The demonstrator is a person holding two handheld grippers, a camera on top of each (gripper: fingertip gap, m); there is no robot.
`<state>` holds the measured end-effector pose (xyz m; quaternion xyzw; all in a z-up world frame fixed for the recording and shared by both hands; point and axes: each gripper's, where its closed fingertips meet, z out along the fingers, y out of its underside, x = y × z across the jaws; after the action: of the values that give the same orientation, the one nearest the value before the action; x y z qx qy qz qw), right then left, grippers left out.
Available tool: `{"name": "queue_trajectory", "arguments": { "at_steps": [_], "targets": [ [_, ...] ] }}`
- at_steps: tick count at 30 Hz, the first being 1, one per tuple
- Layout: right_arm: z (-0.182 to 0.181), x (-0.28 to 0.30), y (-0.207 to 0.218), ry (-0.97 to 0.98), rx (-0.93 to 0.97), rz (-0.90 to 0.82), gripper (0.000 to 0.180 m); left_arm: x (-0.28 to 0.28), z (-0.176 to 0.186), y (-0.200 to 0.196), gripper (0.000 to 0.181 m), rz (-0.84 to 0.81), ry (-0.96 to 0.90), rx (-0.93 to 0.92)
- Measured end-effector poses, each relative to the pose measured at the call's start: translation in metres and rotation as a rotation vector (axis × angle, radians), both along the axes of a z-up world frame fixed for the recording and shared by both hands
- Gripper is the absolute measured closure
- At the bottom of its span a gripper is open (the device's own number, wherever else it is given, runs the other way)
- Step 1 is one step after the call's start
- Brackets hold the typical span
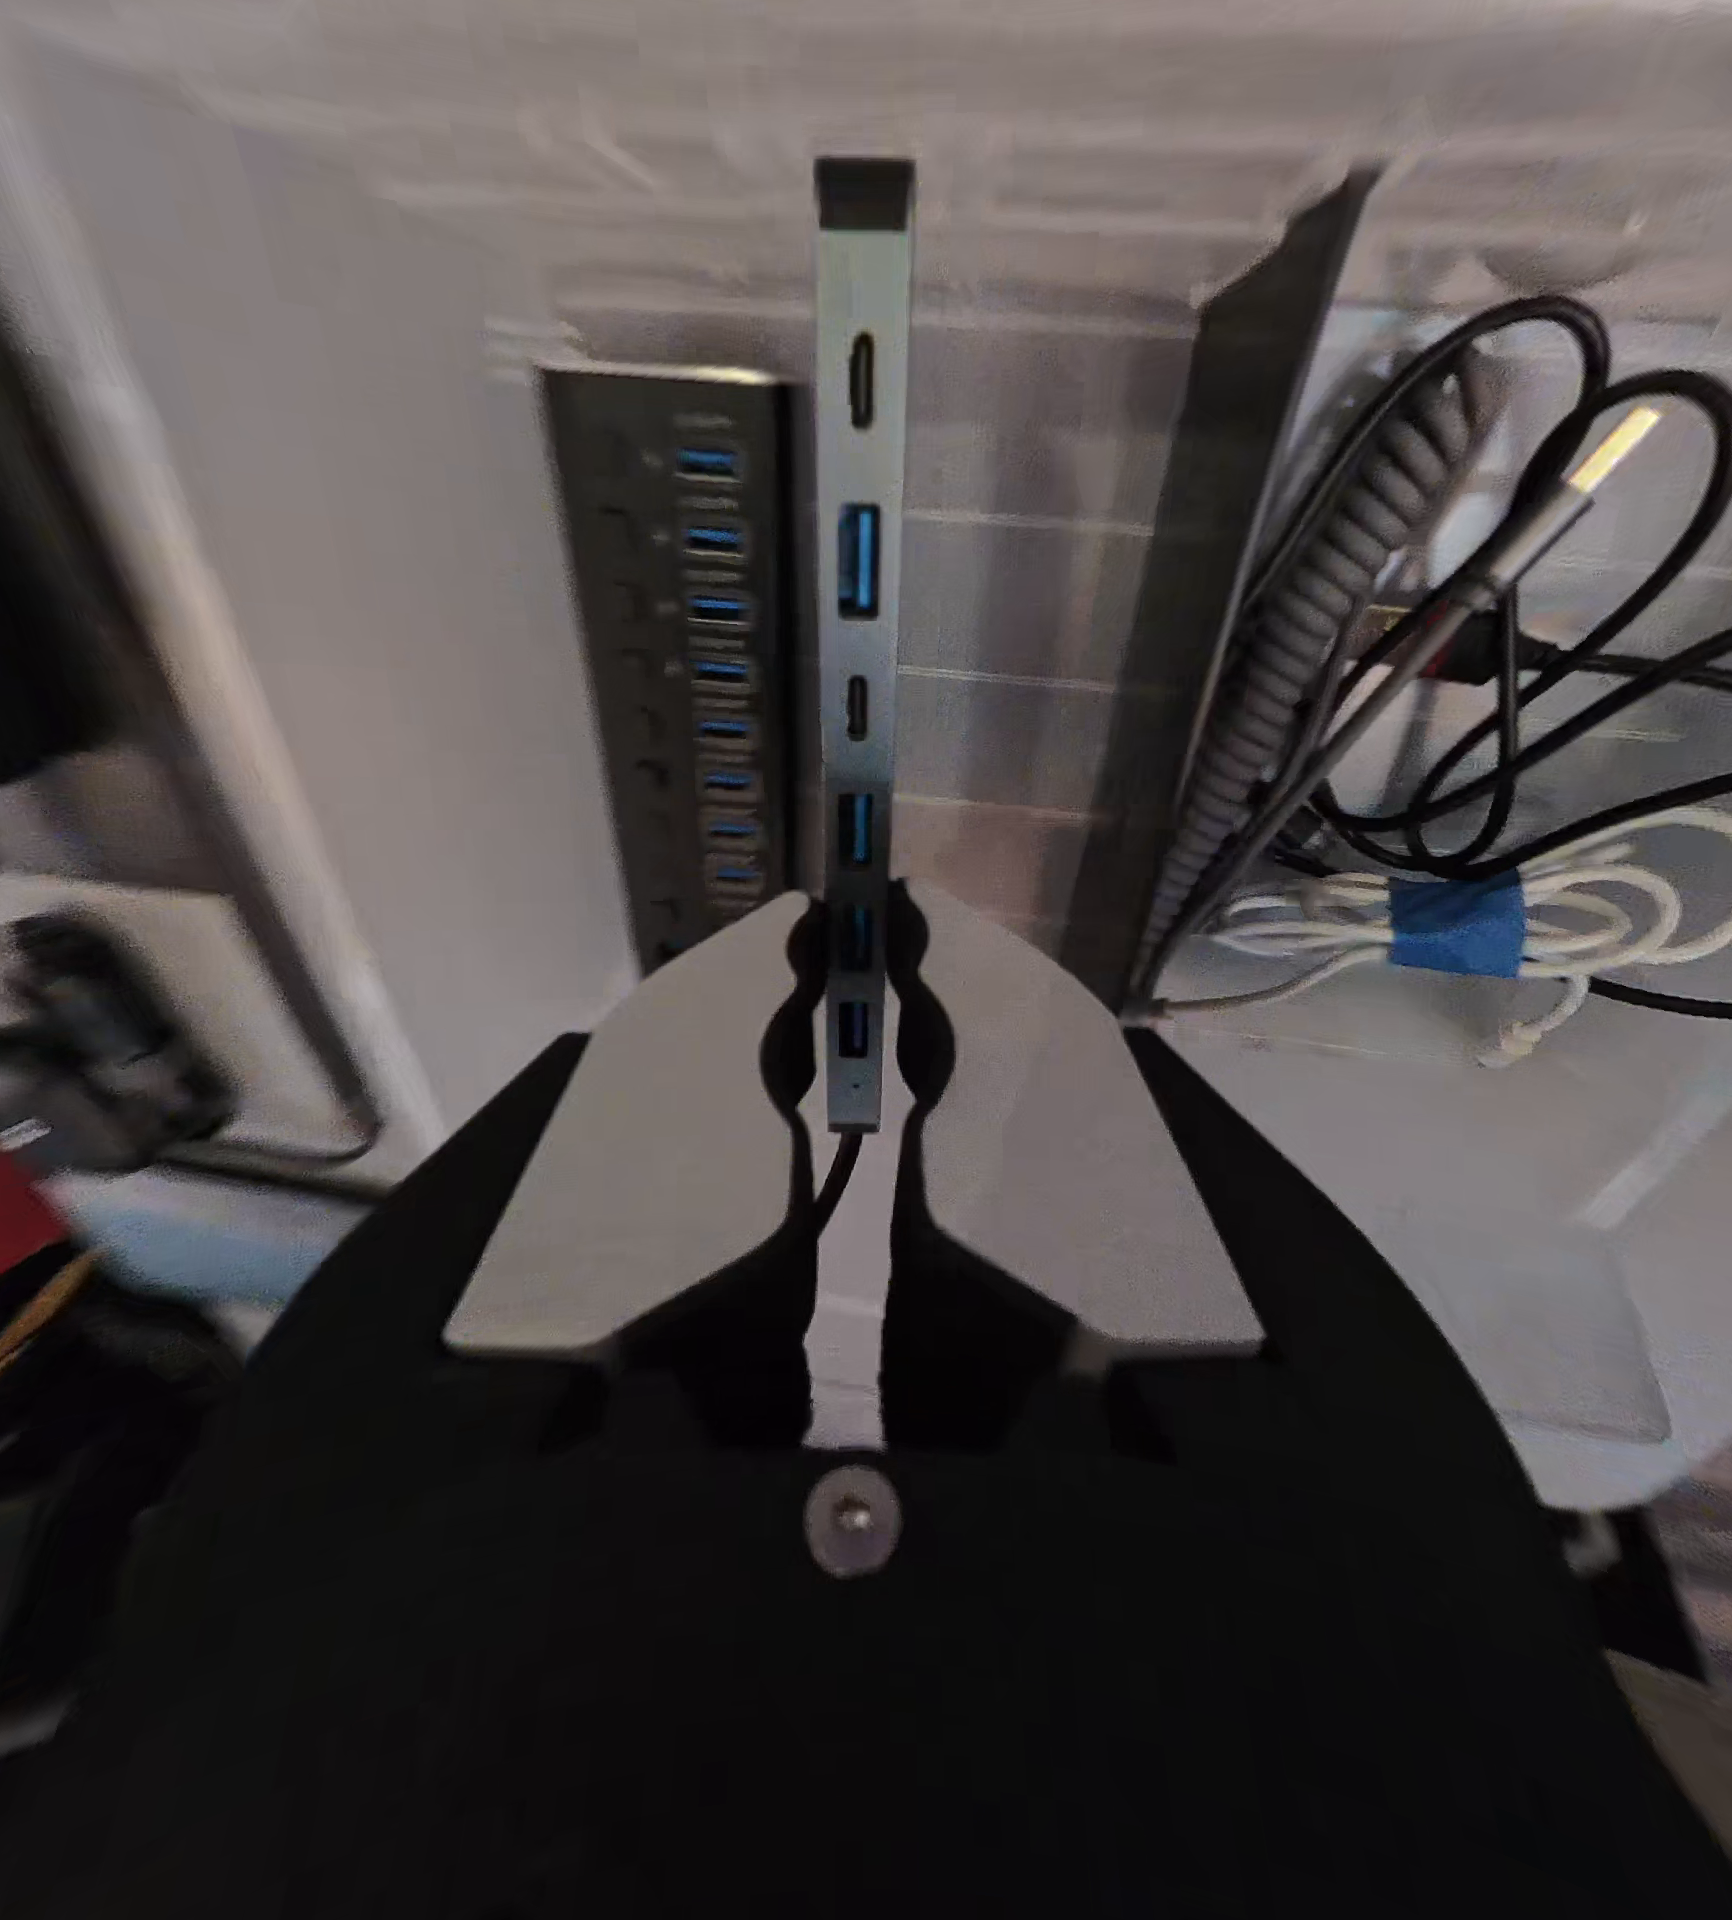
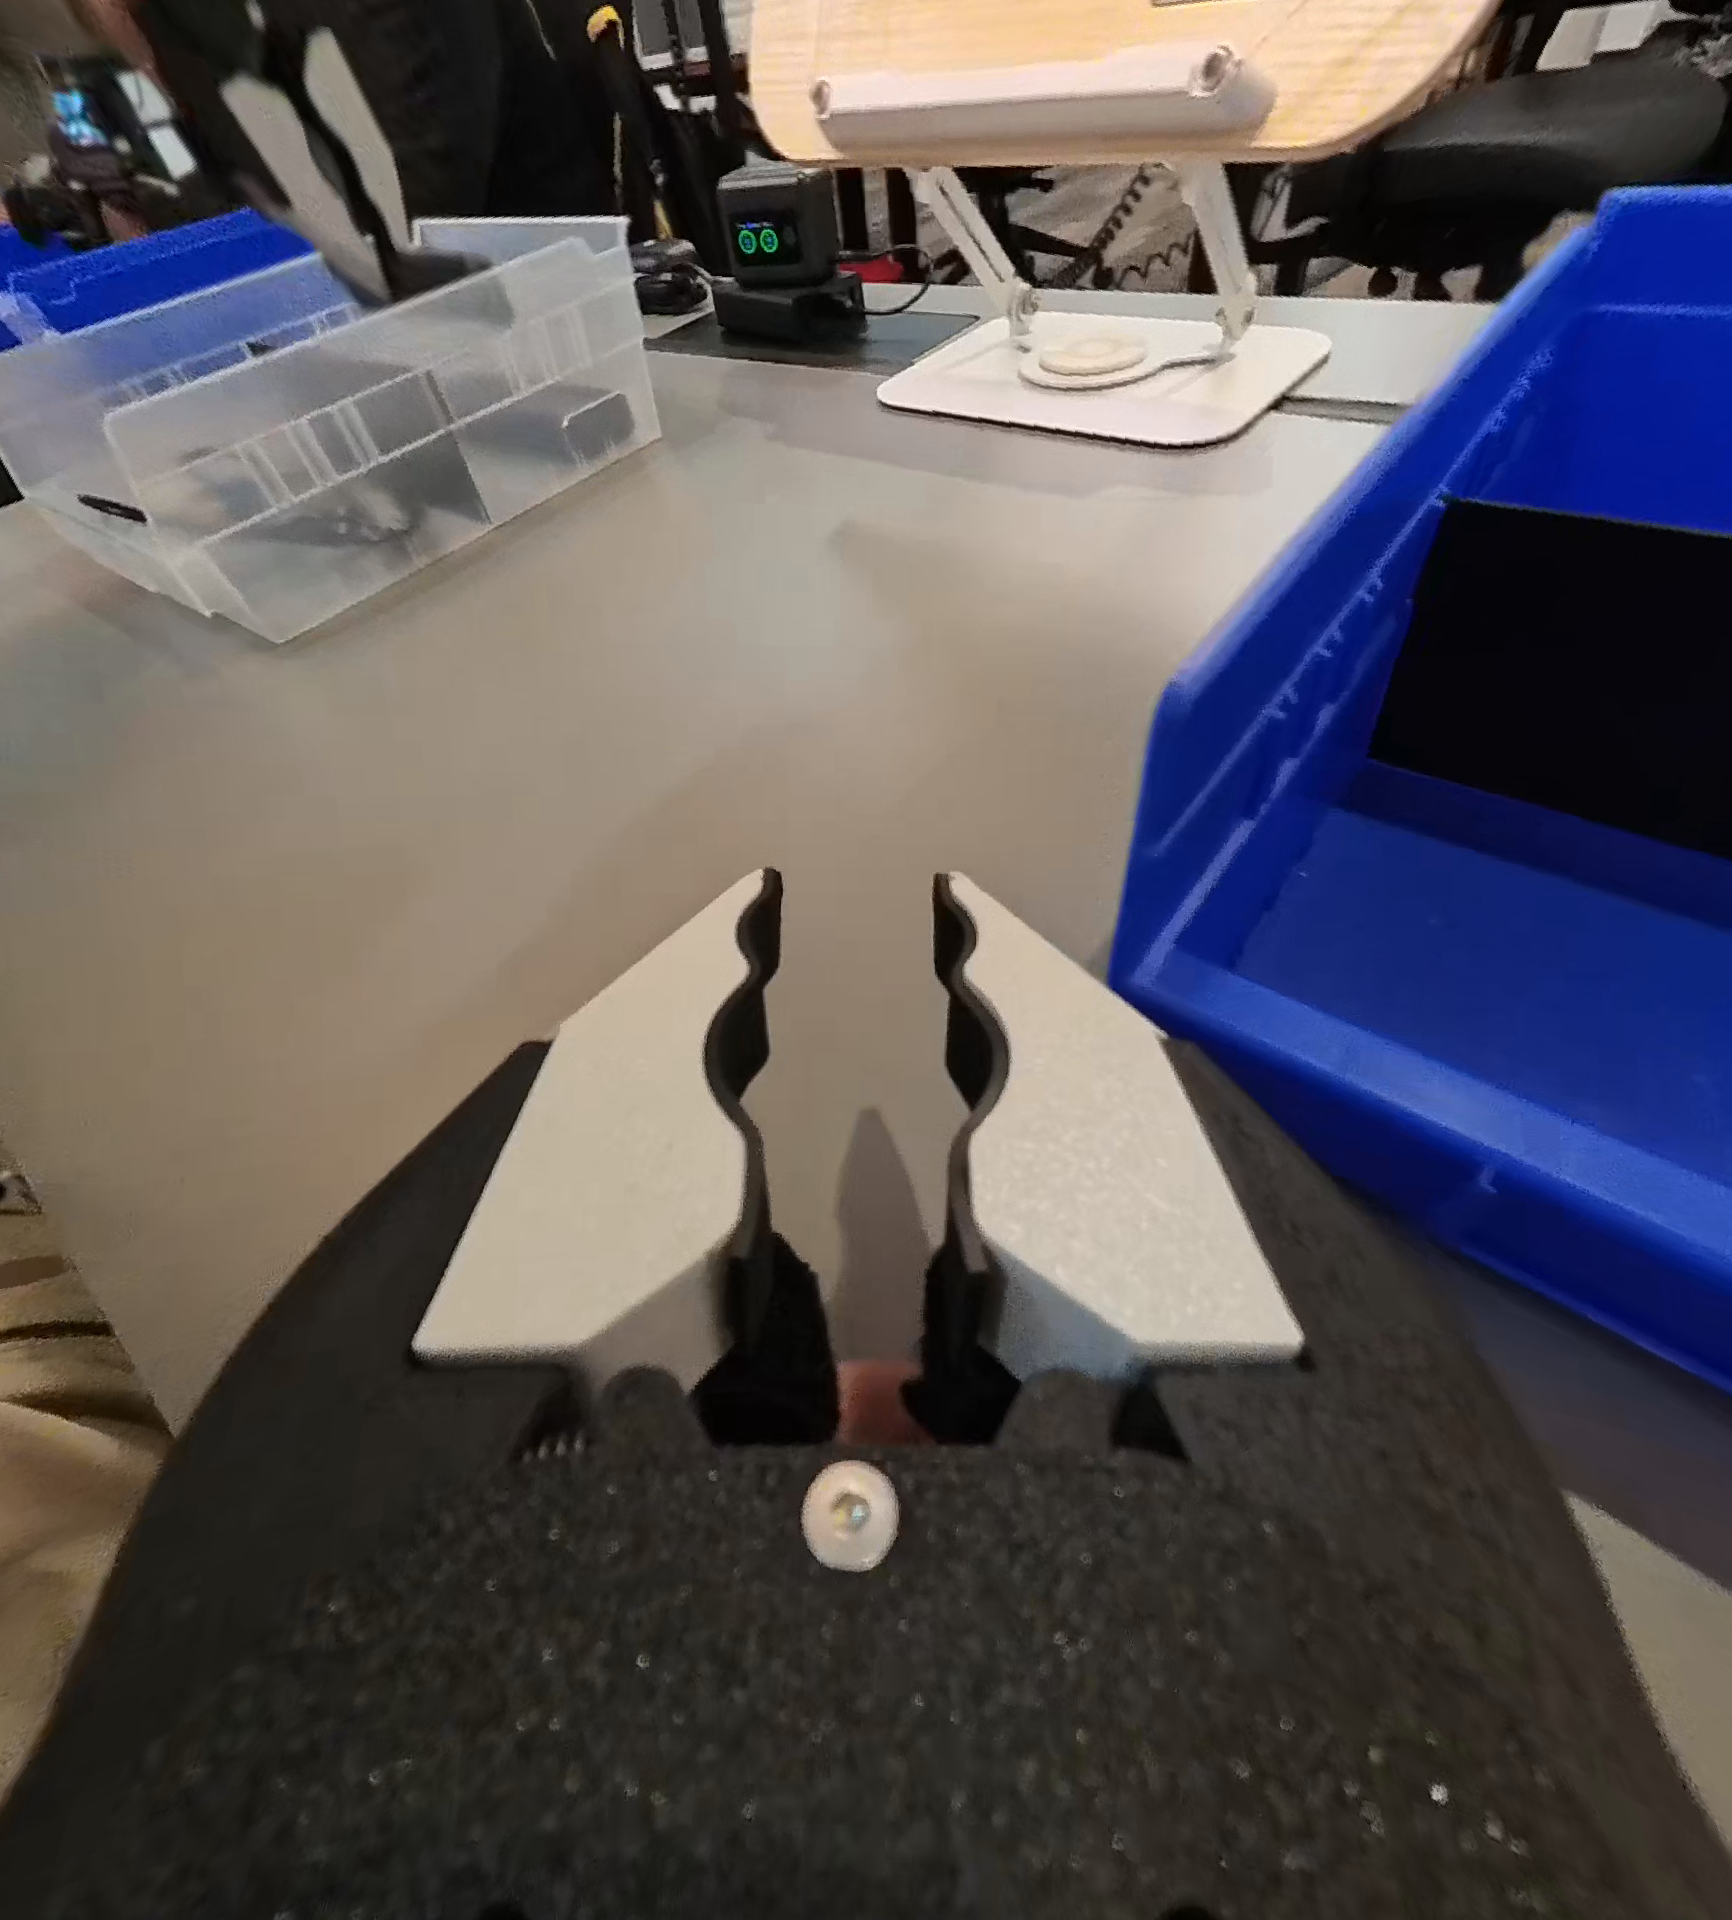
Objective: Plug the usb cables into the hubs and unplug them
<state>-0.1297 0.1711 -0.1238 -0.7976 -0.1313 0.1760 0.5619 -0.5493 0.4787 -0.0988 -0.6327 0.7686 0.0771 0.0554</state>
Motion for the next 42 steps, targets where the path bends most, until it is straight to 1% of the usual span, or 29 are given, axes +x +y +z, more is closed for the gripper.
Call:
{"name": "queue_trajectory", "arguments": {
  "at_steps": [2, 4, 7, 9, 11, 12, 14, 15, 18, 21, 24, 28, 30, 31, 33, 34, 36, 37, 40, 42],
  "targets": [
    [0.004, -0.008, -0.001, -0.021, 0.028, 0.023, 0.151, 0.011, 0.034, -0.001, 0.170, -0.035, -0.025, 0.172],
    [0.010, -0.020, -0.001, -0.036, 0.066, 0.054, 0.151, 0.029, 0.066, -0.012, 0.170, -0.080, -0.062, 0.336],
    [0.026, -0.041, 0.005, -0.048, 0.126, 0.103, 0.150, 0.077, 0.103, -0.048, 0.170, -0.159, -0.202, 0.530],
    [0.032, -0.061, 0.007, -0.072, 0.127, 0.165, 0.147, 0.110, 0.114, -0.079, 0.170, -0.210, -0.276, 0.654],
    [0.034, -0.078, 0.009, -0.108, 0.105, 0.212, 0.146, 0.144, 0.108, -0.110, 0.170, -0.246, -0.364, 0.739],
    [0.036, -0.085, 0.010, -0.122, 0.107, 0.224, 0.145, 0.162, 0.099, -0.125, 0.170, -0.250, -0.414, 0.766],
    [0.041, -0.091, 0.014, -0.134, 0.114, 0.215, 0.145, 0.198, 0.073, -0.149, 0.170, -0.245, -0.477, 0.806],
    [0.042, -0.091, 0.017, -0.130, 0.111, 0.201, 0.145, 0.212, 0.057, -0.156, 0.170, -0.236, -0.470, 0.823],
    [0.036, -0.081, 0.022, -0.148, 0.106, 0.146, 0.145, 0.247, 0.017, -0.163, 0.170, -0.224, -0.404, 0.913],
    [0.020, -0.073, 0.012, -0.116, 0.071, 0.127, 0.146, 0.269, -0.012, -0.148, 0.170, -0.222, -0.347, 0.916],
    [0.007, -0.067, -0.002, -0.060, 0.022, 0.137, 0.146, 0.283, -0.038, -0.135, 0.170, -0.298, -0.301, 0.857],
    [0.016, -0.057, -0.005, -0.024, 0.043, 0.121, 0.146, 0.288, -0.064, -0.129, 0.170, -0.353, -0.269, 0.773],
    [0.014, -0.053, -0.006, -0.012, 0.034, 0.118, 0.146, 0.277, -0.076, -0.125, 0.170, -0.305, -0.216, 0.728],
    [0.012, -0.051, -0.006, -0.009, 0.025, 0.118, 0.146, 0.272, -0.083, -0.129, 0.170, -0.270, -0.222, 0.665],
    [0.009, -0.049, -0.007, 0.002, 0.007, 0.119, 0.146, 0.269, -0.086, -0.141, 0.167, -0.150, -0.329, 0.507],
    [0.009, -0.049, -0.007, 0.014, 0.004, 0.125, 0.146, 0.269, -0.085, -0.151, 0.163, -0.075, -0.397, 0.387],
    [0.010, -0.050, -0.008, 0.038, -0.003, 0.133, 0.146, 0.268, -0.076, -0.173, 0.146, 0.085, -0.516, 0.129],
    [0.010, -0.050, -0.009, 0.047, -0.008, 0.134, 0.146, 0.270, -0.066, -0.182, 0.143, 0.141, -0.589, 0.039],
    [0.009, -0.052, -0.009, 0.057, -0.021, 0.140, 0.146, 0.273, -0.021, -0.226, 0.141, 0.224, -0.852, -0.252],
    [0.009, -0.052, -0.009, 0.056, -0.021, 0.142, 0.146, 0.263, 0.014, -0.251, 0.140, 0.265, -1.009, -0.368]
  ]
}}
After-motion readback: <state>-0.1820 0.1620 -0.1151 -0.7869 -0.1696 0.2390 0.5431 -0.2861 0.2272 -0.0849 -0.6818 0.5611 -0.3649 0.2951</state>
